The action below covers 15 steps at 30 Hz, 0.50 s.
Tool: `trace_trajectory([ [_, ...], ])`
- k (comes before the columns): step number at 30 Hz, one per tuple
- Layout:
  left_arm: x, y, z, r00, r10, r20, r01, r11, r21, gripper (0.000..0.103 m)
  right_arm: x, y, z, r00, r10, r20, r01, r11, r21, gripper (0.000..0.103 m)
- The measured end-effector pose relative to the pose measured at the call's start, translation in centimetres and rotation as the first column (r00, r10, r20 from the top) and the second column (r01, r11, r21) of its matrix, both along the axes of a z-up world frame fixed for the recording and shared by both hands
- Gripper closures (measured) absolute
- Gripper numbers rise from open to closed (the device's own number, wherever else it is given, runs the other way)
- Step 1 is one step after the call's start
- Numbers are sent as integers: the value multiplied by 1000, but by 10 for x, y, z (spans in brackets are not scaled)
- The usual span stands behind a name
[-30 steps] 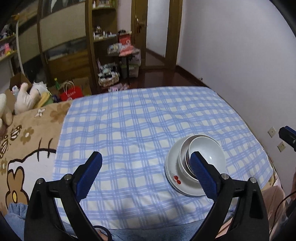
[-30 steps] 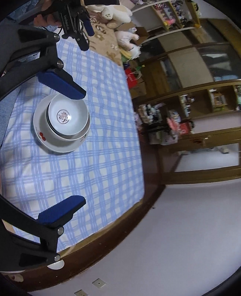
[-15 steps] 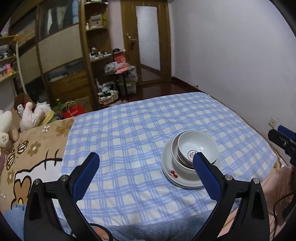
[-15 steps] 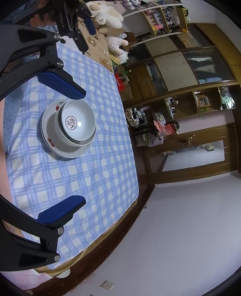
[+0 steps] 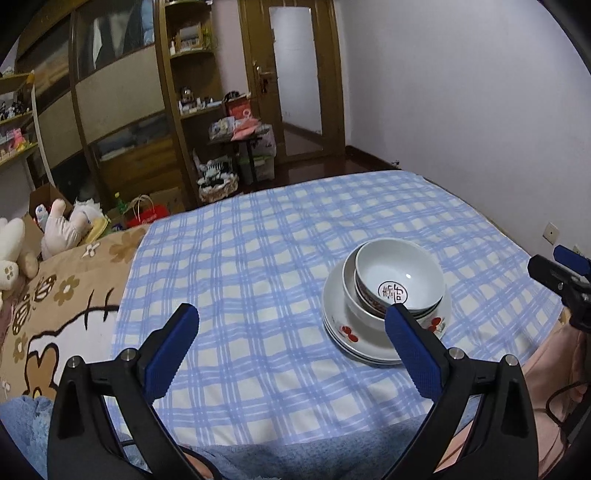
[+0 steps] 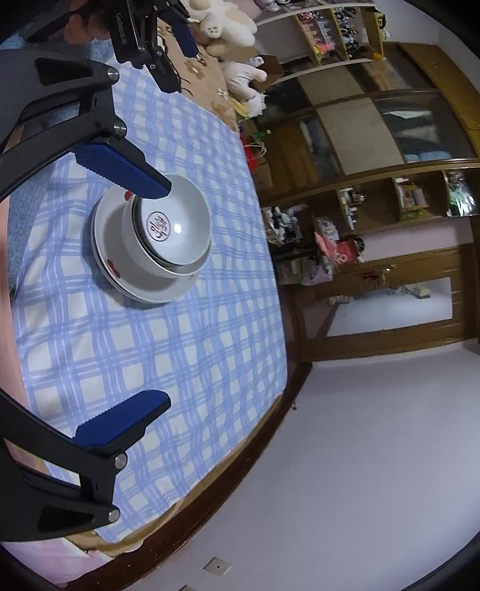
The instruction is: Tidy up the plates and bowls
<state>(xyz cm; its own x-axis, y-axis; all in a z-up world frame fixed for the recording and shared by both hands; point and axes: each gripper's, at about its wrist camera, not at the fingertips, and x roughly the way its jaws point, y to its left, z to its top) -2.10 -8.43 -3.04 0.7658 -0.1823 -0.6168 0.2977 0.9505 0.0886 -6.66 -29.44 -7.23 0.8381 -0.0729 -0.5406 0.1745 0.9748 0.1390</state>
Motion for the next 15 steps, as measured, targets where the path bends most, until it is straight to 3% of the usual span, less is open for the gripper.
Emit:
trace_trajectory([
  [6, 7, 7, -3, 1000, 17, -5, -18, 999, -38, 4, 6, 0, -4, 1000, -3, -17, 2, 1000, -3, 0],
  [15, 14, 3, -9, 999, -18, -32, 17, 999, -32, 3, 7, 3, -5, 1000, -12, -16, 11, 1000, -22, 0],
])
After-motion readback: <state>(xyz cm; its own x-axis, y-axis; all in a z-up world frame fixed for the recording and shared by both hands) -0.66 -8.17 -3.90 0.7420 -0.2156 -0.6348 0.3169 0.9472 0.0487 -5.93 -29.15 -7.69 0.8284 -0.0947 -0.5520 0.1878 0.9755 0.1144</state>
